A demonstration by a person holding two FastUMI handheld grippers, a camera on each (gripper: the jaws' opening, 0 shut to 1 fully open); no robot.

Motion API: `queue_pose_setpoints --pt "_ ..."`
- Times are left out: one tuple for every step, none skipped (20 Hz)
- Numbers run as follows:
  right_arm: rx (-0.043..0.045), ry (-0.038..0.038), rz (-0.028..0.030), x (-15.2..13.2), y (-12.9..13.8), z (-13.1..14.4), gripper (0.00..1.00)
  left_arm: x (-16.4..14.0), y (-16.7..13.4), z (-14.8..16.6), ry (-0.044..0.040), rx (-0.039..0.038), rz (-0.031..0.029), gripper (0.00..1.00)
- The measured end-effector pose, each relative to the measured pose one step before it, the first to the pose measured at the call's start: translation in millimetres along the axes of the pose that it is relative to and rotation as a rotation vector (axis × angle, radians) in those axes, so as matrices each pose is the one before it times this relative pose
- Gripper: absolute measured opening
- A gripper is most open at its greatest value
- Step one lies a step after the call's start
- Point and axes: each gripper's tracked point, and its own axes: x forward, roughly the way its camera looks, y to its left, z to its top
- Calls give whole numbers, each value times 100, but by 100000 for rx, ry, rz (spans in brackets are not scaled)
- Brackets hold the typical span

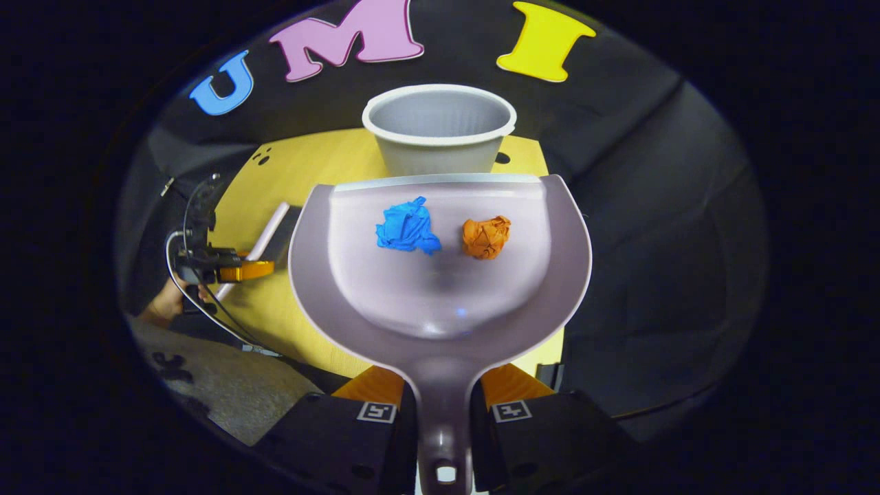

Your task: Pick up the small broom and dustpan from the desktop, sweep the trash into the dustpan with the broom, and then empty the trash into the garbage bin.

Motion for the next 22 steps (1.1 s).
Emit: queue_pose_setpoints --pt "-387 -496 -2257 -199 -370 1146 35 -105 99 -698 326 49 -622 28" --pt "-589 -500 -1712 -19 -502 1408 36 22 -1 -559 489 163 -587 27" --pt "-161 -677 -1378 -278 -771 1498 35 73 -52 -524 595 207 -673 26" --pt "-719 -466 -1436 -2 -713 1632 35 52 0 -414 392 -16 -315 26" --pt "-1372 233 -1620 -153 -1063 1387 35 92 36 -319 498 -124 -422 26" --pt "-1454 235 -2258 193 -911 1296 35 -18 137 -219 370 -147 -216 27" --pt "-2494 837 -2706 353 -1289 1178 36 -51 192 -245 234 -89 4 27" --pt "-2517 970 -2406 282 -691 732 36 -84 259 -47 10 39 139 27" --pt "-2817 558 -3075 439 -981 950 35 -60 222 -26 -140 -83 274 27" --pt "-3630 487 -2147 498 -577 1130 35 -87 154 -57 -172 -72 102 28" --pt "-2231 501 -1033 316 -244 947 36 -189 316 -91 -499 -87 369 28" --pt "-2426 685 -646 252 41 1171 36 -132 340 -90 -293 47 88 27" --pt "-2387 1089 -639 168 41 997 36 -103 218 -20 -211 -46 186 27" --pt "-3289 1276 -1326 392 56 998 36 -55 172 -33 -222 -205 184 27" --pt "-3833 1739 -1837 130 -26 741 36 -137 142 -47 -168 -308 -124 27" --pt "-3890 1858 -1225 1 -54 552 35 -69 122 -96 -8 -225 -94 28" --pt "-3968 1860 -772 -295 -214 292 36 -75 98 -121 -62 -228 -158 27" --pt "-3898 2019 -1041 334 -331 534 36 -146 241 10 -218 -361 121 27" --pt "-3875 2103 -1539 249 -258 450 35 -17 165 -66 -49 -559 11 27" --pt "-3798 2264 -1836 480 -385 398 36 -90 200 -13 -136 -820 80 27" --pt "-3316 2130 -1902 245 -336 182 35 26 213 -130 78 -776 -31 26" --pt "-2532 1798 -1137 148 -275 150 35 -51 302 -73 141 -536 224 28"
